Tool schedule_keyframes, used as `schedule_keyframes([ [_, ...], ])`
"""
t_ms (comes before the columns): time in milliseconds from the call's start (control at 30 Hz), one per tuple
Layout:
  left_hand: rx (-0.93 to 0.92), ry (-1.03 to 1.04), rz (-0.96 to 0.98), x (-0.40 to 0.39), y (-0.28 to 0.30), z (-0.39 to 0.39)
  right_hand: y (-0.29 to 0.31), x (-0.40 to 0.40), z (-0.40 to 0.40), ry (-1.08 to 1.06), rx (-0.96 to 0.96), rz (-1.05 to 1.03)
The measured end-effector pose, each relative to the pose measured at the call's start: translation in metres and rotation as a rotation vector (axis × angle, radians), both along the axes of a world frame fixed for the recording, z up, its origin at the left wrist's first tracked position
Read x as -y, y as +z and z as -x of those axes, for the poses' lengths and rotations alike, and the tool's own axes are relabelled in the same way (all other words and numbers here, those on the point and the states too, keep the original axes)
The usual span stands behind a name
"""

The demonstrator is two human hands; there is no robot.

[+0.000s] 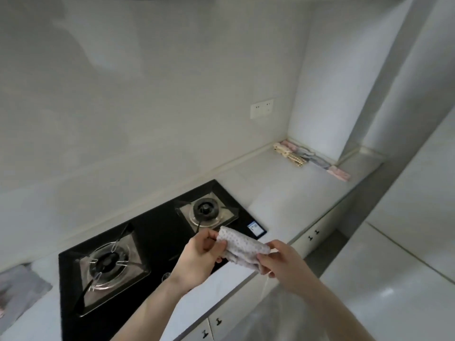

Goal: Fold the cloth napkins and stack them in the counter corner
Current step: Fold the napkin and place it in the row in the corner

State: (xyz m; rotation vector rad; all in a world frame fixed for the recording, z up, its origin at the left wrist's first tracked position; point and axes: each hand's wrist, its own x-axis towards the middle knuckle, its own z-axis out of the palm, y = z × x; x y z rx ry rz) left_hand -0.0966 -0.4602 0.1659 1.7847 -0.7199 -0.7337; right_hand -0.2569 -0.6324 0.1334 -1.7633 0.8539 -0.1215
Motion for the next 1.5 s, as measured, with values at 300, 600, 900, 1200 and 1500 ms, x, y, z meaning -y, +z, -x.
schedule_keyframes([
  [300,0.043,-0.030,-0.073,0.148,0.006,0.020,0.003,0.150,0.028,-0.013,-0.001,-0.001],
  [600,0.058,-0.036,-0.137,0.277,-0.009,-0.020,-0.006,0.257,-0.008,-0.128,0.009,-0.073],
  [900,0.131,-0.171,-0.296,0.404,-0.028,-0.077,-0.023,0.365,-0.032,-0.163,0.022,0.001],
  [1200,0.141,-0.010,-0.355,0.493,-0.037,-0.106,-0.069,0.469,-0.079,-0.298,0.008,-0.227],
  [1500,0.259,0.032,-0.436,0.532,-0.061,-0.138,-0.131,0.580,-0.120,-0.532,-0.077,-0.458],
])
